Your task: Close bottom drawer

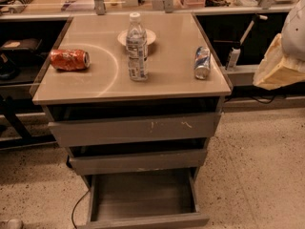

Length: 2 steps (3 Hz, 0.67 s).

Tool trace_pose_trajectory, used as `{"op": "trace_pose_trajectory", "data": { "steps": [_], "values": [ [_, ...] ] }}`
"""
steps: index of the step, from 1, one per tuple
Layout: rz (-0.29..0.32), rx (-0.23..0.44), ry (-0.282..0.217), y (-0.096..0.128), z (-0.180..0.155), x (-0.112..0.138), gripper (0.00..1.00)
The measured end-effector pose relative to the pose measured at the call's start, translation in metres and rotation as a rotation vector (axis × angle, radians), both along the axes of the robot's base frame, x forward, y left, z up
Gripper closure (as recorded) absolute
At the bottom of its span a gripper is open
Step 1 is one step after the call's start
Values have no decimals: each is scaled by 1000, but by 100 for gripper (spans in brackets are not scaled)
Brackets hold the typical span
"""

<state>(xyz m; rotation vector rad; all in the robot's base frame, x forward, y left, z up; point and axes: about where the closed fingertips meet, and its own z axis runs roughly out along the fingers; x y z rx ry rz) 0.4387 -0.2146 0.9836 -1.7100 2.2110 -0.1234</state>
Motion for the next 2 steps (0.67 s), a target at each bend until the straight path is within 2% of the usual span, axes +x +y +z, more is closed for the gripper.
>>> {"op": "trace_pose_trajectory", "data": {
  "steps": [2],
  "values": [
    [-9, -9, 0, 0, -10, -6, 100]
  ]
}}
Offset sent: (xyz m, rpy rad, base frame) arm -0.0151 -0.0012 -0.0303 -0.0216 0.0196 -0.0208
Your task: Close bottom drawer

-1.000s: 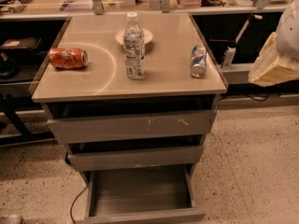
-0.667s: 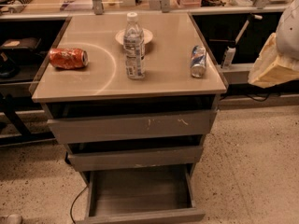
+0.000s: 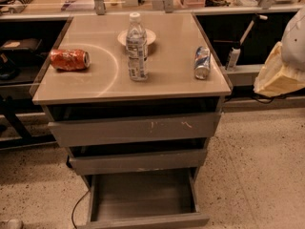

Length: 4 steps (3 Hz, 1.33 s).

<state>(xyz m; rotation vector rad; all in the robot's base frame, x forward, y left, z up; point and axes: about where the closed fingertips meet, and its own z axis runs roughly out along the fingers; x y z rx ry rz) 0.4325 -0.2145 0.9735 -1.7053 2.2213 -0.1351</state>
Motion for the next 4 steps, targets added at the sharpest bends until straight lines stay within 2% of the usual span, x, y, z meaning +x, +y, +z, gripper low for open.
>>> {"op": "trace_pose_trajectory", "data": {
  "steps": [1, 2, 3, 4],
  "values": [
    [-43, -15, 42, 1, -36, -26, 100],
    [-83, -12, 158, -2, -110, -58, 100],
    [-121, -14, 321, -5, -203, -87, 100],
    [-122, -24, 363, -8, -219, -101, 100]
  ]
}}
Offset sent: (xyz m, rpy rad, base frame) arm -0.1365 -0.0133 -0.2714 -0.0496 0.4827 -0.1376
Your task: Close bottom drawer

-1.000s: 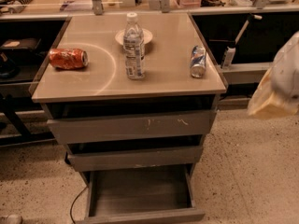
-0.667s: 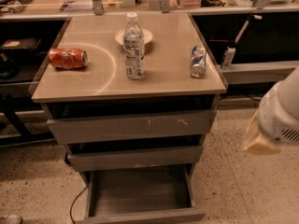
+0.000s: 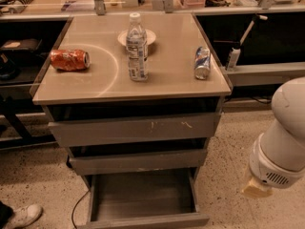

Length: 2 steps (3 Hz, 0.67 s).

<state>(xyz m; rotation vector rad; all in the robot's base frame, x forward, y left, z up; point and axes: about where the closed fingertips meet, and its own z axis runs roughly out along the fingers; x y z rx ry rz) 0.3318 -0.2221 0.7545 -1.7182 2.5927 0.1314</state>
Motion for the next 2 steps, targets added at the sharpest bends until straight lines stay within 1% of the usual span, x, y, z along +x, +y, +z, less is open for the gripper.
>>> {"op": "trace_pose_trajectory", "data": {
  "steps": [1, 2],
  "values": [
    [0, 0, -2, 0, 0, 0, 100],
    [-25, 13, 58, 13, -47, -15, 100]
  ]
}}
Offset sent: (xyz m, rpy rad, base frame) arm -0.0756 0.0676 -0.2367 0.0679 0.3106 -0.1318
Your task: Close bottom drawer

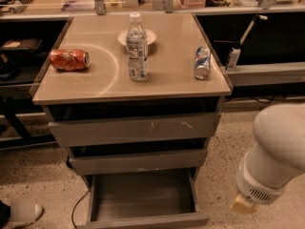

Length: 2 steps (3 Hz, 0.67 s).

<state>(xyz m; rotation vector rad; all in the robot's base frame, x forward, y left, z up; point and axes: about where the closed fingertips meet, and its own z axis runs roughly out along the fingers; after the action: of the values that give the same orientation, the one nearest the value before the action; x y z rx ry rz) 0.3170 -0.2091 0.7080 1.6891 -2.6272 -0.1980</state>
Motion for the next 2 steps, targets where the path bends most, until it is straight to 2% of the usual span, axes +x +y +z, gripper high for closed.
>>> {"op": "trace_pose_trajectory", "data": {
  "steps": [1, 2],
  "values": [
    [-61, 28, 144, 30, -111, -29, 100],
    [-149, 60, 235, 42, -199, -47, 100]
  ]
}}
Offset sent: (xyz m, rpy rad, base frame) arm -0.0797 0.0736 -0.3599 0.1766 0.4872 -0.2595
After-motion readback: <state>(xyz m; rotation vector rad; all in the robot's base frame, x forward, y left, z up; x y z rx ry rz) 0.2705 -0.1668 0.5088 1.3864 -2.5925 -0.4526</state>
